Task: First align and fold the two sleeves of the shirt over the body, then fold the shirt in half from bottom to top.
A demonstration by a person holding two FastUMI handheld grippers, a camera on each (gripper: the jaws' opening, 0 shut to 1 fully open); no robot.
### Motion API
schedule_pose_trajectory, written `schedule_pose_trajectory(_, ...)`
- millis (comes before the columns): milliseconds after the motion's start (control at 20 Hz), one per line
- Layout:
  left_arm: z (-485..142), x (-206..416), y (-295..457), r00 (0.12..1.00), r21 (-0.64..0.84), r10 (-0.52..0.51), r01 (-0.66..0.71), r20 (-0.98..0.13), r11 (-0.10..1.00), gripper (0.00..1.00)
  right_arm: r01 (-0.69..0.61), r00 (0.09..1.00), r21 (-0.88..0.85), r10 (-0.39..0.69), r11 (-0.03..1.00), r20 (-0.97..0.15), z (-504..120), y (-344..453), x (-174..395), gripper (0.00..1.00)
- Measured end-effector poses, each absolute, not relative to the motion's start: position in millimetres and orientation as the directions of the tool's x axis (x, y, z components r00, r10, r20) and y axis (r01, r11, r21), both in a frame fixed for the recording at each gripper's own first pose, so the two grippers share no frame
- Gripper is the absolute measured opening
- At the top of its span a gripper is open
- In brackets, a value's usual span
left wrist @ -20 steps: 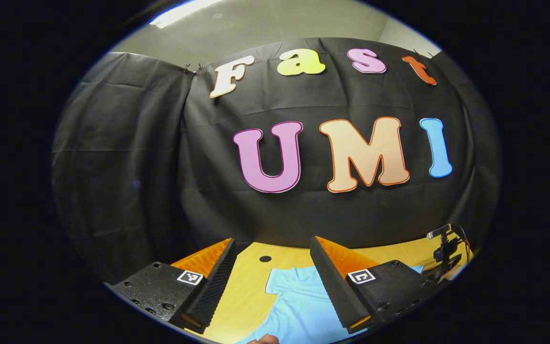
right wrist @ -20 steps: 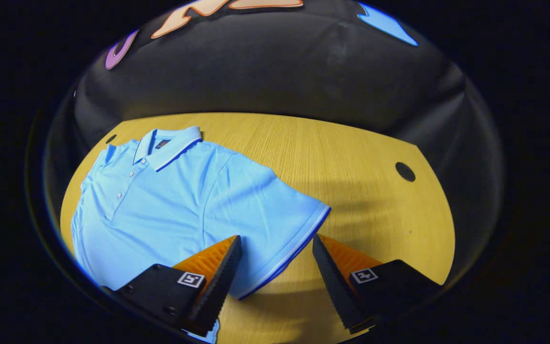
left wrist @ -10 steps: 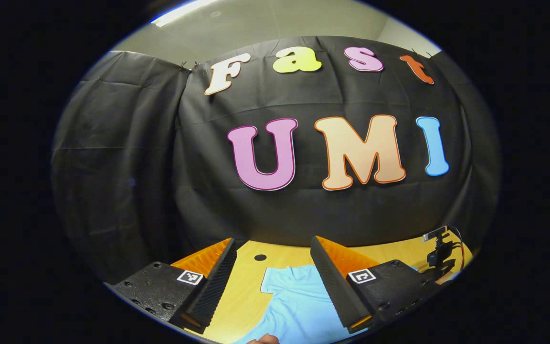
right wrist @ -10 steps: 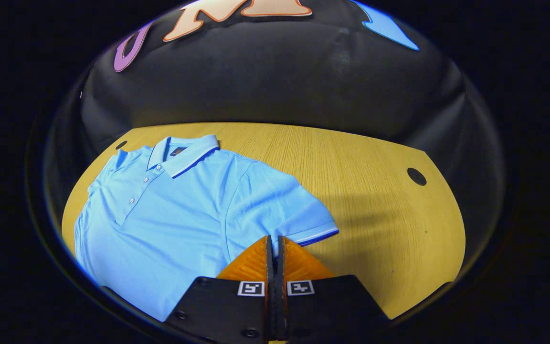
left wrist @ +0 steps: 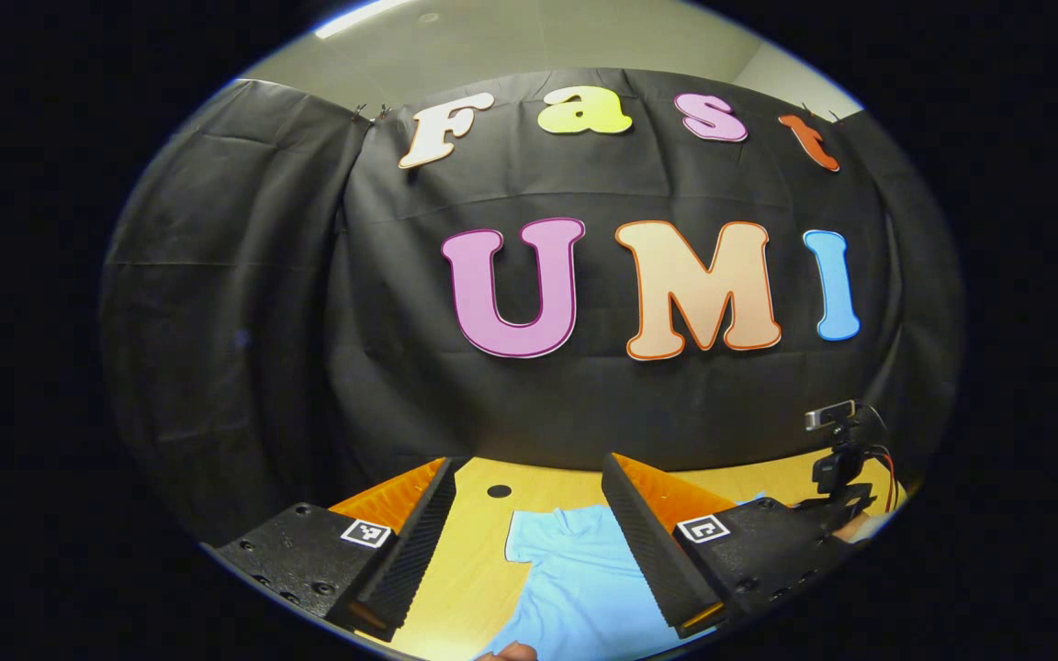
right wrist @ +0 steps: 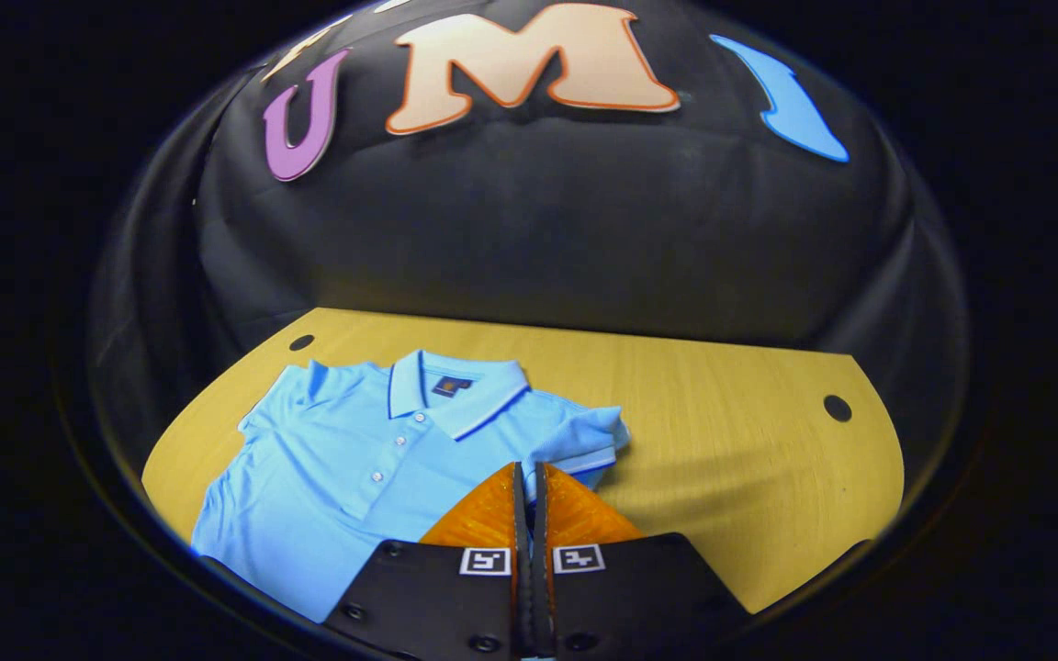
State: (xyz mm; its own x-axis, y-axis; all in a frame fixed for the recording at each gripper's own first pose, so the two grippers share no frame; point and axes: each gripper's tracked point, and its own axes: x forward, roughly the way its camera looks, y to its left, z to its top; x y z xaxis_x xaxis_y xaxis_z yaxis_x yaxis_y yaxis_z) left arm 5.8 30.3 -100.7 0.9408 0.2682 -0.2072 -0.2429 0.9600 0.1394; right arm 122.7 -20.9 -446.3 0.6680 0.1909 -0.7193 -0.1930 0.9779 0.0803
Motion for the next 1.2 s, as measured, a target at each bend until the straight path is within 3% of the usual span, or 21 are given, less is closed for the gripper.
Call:
schedule_pose_trajectory(500,-143,15,105,0.930,0.160,0.217,-0.176,-0.298,0.971,0.96,-0.223,0.586,0.011,0.143,0.975,-0.798,-501,49,109,0.04)
schedule_pose_trajectory(600,-166,25,113,0.922,0.150,0.192,-0.149,-0.337,0.978,0.97,-0.221,0.575,0.018,0.145,0.975,-0.805,-500,53,104,0.12)
schedule_pose_trajectory(650,-180,31,116,0.917,0.146,0.178,-0.134,-0.356,0.980,0.96,-0.216,0.583,0.030,0.154,0.976,-0.798,-489,56,102,0.29)
schedule_pose_trajectory(800,-220,51,120,0.904,0.105,0.114,-0.077,-0.413,0.991,0.97,-0.176,0.663,0.037,0.146,0.984,-0.734,-444,52,104,0.98)
schedule_pose_trajectory(950,-272,74,121,0.873,0.034,0.045,-0.033,-0.486,0.999,0.97,-0.101,0.699,0.063,0.116,0.993,-0.705,-402,34,91,0.96)
schedule_pose_trajectory(1200,-351,104,125,0.814,0.030,-0.007,0.030,-0.581,0.999,0.98,0.006,0.709,-0.035,-0.029,0.999,-0.704,-364,-20,55,0.97)
